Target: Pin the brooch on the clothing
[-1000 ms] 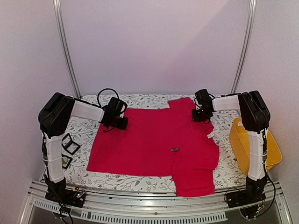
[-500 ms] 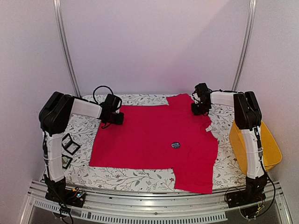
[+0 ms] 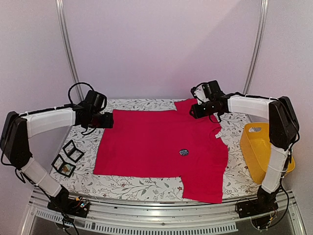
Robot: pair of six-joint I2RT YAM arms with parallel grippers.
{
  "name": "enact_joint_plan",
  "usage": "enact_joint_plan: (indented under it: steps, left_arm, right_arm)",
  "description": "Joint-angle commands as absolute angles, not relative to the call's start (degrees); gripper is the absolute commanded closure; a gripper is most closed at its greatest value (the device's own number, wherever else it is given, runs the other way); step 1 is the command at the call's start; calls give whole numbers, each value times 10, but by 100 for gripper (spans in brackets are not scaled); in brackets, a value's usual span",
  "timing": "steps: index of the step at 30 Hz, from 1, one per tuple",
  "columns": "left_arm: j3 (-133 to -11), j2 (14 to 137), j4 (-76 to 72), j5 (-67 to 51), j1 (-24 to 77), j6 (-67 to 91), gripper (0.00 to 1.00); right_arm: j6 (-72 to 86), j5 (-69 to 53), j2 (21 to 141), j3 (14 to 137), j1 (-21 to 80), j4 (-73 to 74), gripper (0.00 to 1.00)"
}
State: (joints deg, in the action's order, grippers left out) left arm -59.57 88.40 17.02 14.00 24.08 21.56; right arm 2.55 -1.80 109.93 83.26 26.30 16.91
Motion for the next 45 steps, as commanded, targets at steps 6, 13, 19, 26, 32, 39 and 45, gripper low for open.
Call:
enact_joint_plan:
  steps: [6,13,19,26,32,39,45]
  left_arm:
    - [-775,903,683,246,286,221,41]
    - [-799,915,712,293,225,234,34]
    - [-885,924,745,371,152,187,29]
    - [-913,940,741,456,127,93,25]
    - [-797,925,765,471,127,86,20]
    - [-690,858,780,439,124,78,23]
    - [-595,797,782,358,101,37,23]
  right_arm:
    - [6,-56,1096,778,261,128,62]
    - [-14,-59,1095,771,260,126,62]
    - [-22,-58,1086,766,261,121,61]
    - [-29,-57,1086,763,260,121,60]
    - [-31,-63,1092,764,260,120,60]
    - [-36,-115,1102,776,261,115,59]
    - [-27,-137,1099,787,269,113,59]
